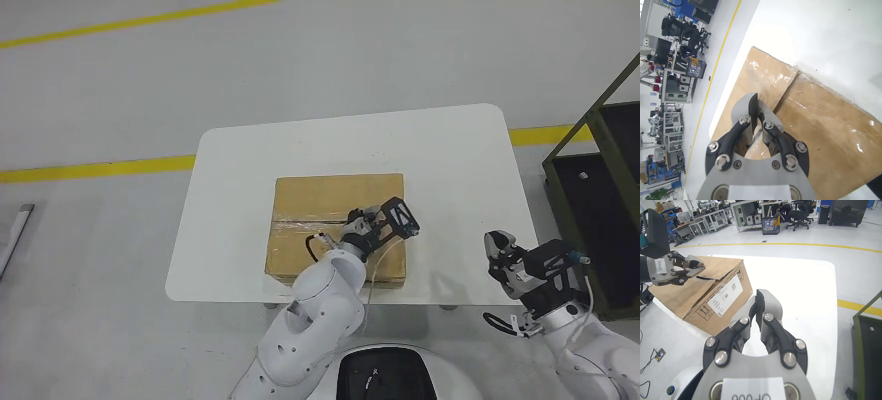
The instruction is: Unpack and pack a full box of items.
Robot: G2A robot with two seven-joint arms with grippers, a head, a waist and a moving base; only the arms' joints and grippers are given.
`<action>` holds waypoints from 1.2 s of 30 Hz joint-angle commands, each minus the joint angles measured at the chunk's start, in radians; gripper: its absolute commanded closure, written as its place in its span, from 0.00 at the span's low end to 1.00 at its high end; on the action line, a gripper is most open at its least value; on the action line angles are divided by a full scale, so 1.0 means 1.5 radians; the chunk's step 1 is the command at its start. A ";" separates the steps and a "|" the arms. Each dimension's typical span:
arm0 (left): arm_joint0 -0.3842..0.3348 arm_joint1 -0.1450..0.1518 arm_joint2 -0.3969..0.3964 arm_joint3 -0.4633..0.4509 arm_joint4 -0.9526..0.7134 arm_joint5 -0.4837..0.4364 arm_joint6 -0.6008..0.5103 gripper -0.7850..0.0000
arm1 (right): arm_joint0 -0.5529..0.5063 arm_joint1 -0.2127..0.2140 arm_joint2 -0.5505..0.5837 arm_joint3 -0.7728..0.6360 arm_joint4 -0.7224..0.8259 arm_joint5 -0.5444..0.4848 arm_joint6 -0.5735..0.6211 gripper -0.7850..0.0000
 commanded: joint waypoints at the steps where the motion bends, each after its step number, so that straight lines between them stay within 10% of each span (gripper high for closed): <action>1: 0.009 0.001 -0.018 -0.019 -0.010 0.006 -0.003 1.00 | 0.001 0.000 -0.001 0.001 0.002 0.000 0.000 1.00; 16: 0.084 0.028 -0.250 -0.183 -0.015 -0.005 0.012 1.00 | 0.031 0.001 -0.014 0.008 0.027 -0.027 0.016 1.00; 25: 0.073 0.044 -0.423 -0.150 -0.032 -0.007 0.039 1.00 | 0.040 0.002 -0.026 0.020 0.015 -0.032 0.016 1.00; 36: 0.052 0.057 -0.510 -0.090 0.006 0.021 0.057 1.00 | 0.036 0.003 -0.022 0.028 0.013 -0.027 0.018 1.00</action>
